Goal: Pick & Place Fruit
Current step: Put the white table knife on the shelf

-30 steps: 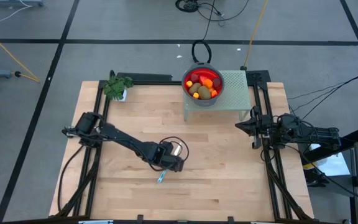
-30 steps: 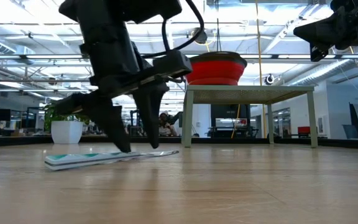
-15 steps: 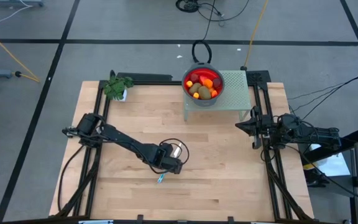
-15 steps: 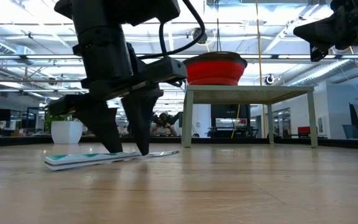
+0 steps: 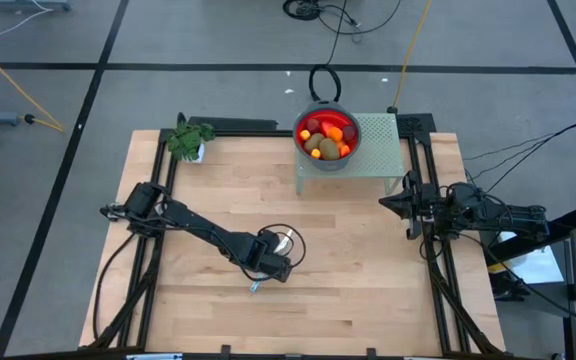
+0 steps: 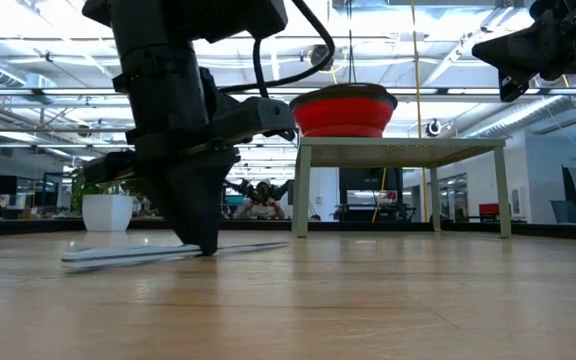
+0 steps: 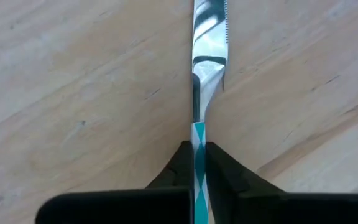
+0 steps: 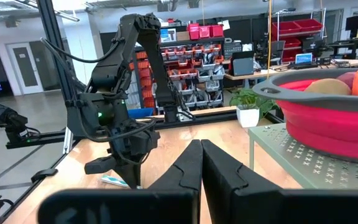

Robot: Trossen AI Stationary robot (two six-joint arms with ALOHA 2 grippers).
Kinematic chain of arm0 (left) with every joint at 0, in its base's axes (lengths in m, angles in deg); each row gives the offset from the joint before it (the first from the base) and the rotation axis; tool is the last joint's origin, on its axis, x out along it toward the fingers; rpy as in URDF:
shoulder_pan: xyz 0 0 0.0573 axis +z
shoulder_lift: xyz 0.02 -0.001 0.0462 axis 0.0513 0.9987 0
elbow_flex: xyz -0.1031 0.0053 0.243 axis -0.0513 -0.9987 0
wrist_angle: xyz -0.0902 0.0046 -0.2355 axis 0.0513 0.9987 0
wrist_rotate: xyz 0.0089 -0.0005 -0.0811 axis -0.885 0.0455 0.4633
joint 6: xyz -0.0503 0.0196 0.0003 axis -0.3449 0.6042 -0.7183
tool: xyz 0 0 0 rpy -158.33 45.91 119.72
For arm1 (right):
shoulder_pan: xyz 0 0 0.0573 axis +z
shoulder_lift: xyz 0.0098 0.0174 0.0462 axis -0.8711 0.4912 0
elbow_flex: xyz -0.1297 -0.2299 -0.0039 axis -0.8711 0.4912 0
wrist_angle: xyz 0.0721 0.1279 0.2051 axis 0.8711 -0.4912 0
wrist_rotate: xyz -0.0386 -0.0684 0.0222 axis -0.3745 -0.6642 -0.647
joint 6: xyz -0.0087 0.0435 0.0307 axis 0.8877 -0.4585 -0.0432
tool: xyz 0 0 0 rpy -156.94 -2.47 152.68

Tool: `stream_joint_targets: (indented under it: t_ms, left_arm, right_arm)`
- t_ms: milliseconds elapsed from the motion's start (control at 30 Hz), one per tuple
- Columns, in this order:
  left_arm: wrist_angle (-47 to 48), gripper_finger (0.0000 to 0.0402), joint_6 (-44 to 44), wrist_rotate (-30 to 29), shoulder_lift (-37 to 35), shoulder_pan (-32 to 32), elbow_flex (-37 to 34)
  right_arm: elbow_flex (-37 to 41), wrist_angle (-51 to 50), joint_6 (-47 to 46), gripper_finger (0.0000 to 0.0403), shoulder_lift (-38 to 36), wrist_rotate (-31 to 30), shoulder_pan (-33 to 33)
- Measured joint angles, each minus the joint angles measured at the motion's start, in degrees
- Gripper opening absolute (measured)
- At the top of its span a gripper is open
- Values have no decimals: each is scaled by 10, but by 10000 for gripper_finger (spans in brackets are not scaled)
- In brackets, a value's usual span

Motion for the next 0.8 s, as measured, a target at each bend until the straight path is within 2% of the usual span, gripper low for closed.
stream_joint_targets:
  t_ms: [300, 800]
  left_arm:
    - [-2, 6, 16, -6, -9, 1, -2]
    - [-9, 8, 15, -70, -75, 8, -6]
  right_arm:
    - [0, 0, 0, 0, 0, 0, 0]
    - [0, 0, -20, 0, 0, 2, 0]
